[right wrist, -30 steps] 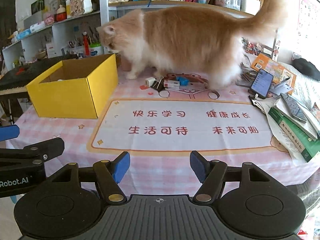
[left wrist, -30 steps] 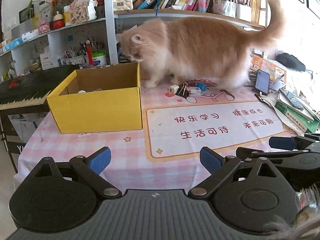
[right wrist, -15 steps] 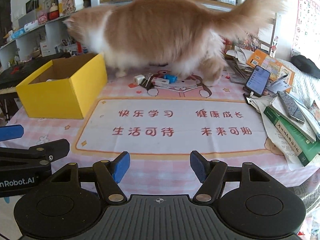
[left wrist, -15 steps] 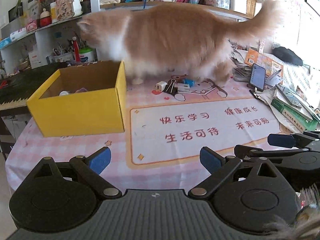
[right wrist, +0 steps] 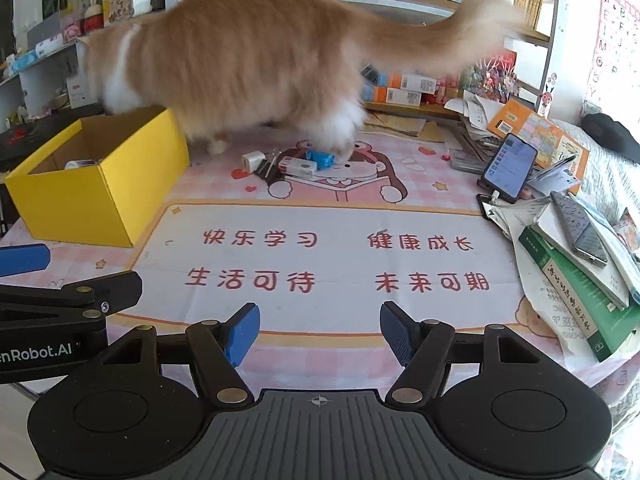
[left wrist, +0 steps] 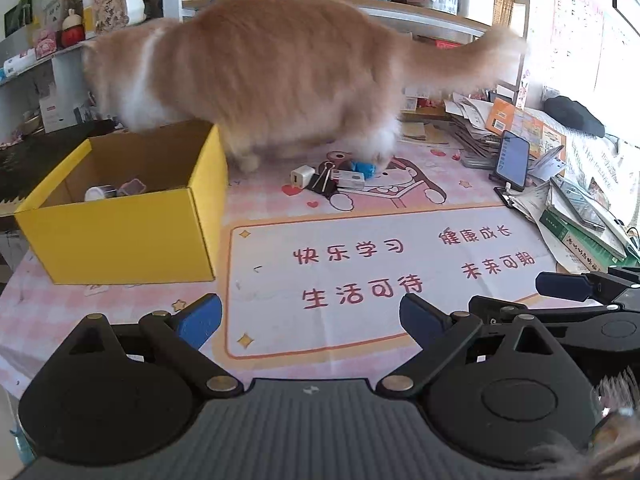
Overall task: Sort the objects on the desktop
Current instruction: 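Withdraw both tools from the box and move toward the items on the table, then grasp the black binder clip with the left gripper while the right grasps the blue bag, then lift the binder clip and blue bag and carry both to the yellow box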
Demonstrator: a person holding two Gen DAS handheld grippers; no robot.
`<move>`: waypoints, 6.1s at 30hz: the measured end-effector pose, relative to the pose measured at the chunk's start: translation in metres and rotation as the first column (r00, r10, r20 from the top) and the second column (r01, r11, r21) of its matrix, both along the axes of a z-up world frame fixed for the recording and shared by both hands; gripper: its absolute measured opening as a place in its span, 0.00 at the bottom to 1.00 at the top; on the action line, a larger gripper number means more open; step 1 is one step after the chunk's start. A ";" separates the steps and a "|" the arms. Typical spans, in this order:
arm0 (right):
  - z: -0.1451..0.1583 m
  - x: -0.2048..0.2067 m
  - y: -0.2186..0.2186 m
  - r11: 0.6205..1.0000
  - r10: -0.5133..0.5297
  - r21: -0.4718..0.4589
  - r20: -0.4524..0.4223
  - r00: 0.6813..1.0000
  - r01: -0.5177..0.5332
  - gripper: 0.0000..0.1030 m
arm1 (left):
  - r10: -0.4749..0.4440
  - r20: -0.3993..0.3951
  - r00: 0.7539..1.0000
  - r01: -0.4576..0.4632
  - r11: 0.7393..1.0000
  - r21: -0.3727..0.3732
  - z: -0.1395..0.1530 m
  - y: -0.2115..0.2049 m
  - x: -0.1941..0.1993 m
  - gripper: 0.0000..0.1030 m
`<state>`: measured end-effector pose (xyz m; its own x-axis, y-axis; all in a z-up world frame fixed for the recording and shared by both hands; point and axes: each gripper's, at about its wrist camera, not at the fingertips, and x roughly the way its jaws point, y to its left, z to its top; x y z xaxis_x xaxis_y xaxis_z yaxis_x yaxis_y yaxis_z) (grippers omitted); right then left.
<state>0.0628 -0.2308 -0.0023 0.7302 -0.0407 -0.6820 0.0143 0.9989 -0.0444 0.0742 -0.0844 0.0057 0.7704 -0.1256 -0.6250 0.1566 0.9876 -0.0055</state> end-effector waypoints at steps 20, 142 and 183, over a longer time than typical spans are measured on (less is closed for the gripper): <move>-0.019 0.013 -0.007 0.999 -0.024 0.025 -0.073 0.997 0.026 0.66 | -0.013 -0.077 0.997 0.014 1.000 0.019 -0.019 -0.003 0.017 0.91; -0.018 0.138 -0.101 0.940 0.263 0.246 -0.084 0.961 -0.235 0.29 | 0.145 0.009 0.989 -0.141 0.976 -0.169 0.023 -0.055 0.097 0.02; 0.024 -0.029 0.134 0.954 0.266 0.149 -0.026 0.964 -0.260 0.29 | 0.169 0.087 0.982 -0.135 0.943 -0.305 0.026 0.184 -0.091 0.02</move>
